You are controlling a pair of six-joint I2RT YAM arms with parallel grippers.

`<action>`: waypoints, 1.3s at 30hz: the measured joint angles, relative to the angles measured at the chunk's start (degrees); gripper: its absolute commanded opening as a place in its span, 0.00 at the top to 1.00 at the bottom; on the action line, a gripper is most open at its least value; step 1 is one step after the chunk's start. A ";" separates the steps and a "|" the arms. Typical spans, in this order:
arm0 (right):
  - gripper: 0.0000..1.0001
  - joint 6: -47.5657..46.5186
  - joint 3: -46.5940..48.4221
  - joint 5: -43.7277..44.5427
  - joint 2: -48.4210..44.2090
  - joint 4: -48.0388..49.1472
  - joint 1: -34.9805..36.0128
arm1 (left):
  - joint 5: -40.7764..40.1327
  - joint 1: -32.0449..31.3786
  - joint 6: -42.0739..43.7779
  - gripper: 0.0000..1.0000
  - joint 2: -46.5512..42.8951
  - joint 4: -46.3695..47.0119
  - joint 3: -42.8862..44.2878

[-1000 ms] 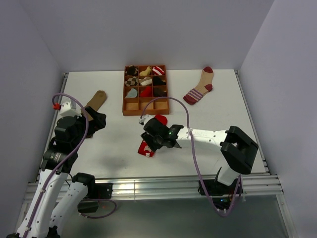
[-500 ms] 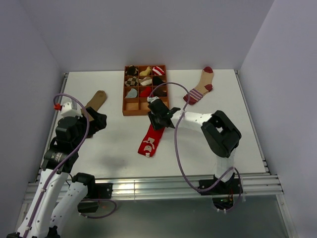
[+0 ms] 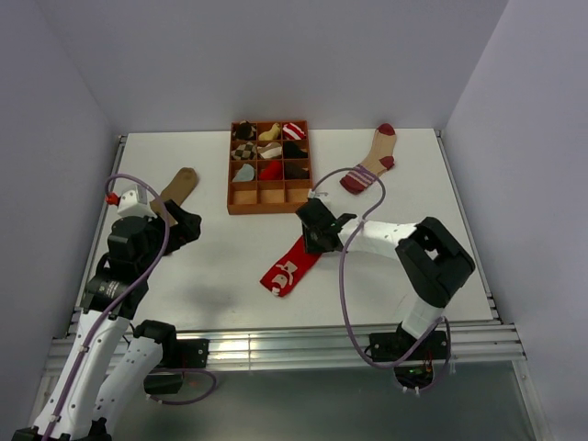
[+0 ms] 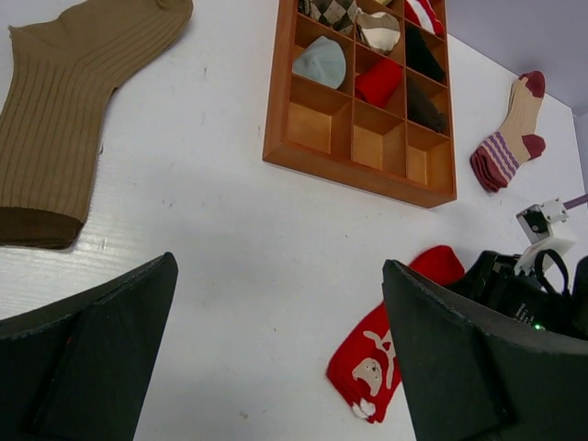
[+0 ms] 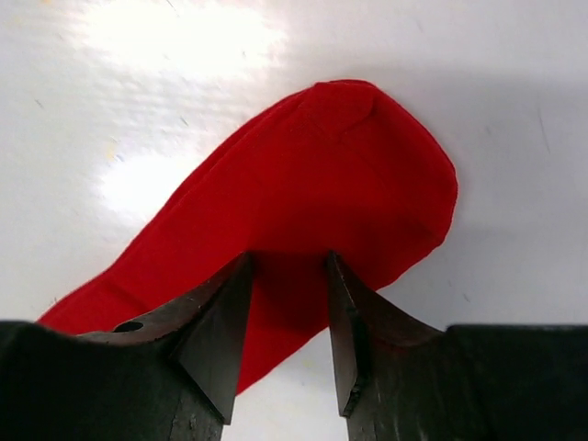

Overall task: Roll the socks
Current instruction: Move the sock to the center of the board.

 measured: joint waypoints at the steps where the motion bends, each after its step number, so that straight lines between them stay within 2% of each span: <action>1: 0.50 0.28 -0.61 -0.02 -0.81 -0.48 0.00 | 0.13 0.00 -0.04 0.01 0.02 0.02 -0.09; 8: 0.30 -0.55 -3.28 1.86 -7.48 -1.16 2.97 | 0.87 0.00 -1.01 0.01 0.35 0.37 -0.11; 14: 0.22 -6.01 -5.20 4.66 -15.13 2.29 15.37 | 0.92 0.00 -1.46 0.01 -0.59 0.33 -0.11; 20: 0.25 -10.16 -5.27 5.42 -14.16 4.26 26.18 | 0.94 0.00 -2.14 0.01 -1.64 0.24 -0.11; 23: 0.32 -11.52 -5.03 6.38 -11.13 4.31 28.87 | 0.96 0.00 -2.36 0.01 -1.64 -0.07 -0.11; 25: 0.35 -12.11 -4.72 7.15 -8.59 4.37 30.34 | 0.96 0.00 -2.51 0.01 -1.66 -0.37 -0.13; 32: 0.37 -13.40 -3.52 9.33 -2.49 4.46 33.70 | 1.20 0.00 -2.71 0.01 -1.70 -1.03 -0.13; 39: 0.39 -14.40 -2.91 12.41 -0.35 5.25 34.75 | 1.29 0.00 -2.71 0.01 -1.70 -1.79 -0.13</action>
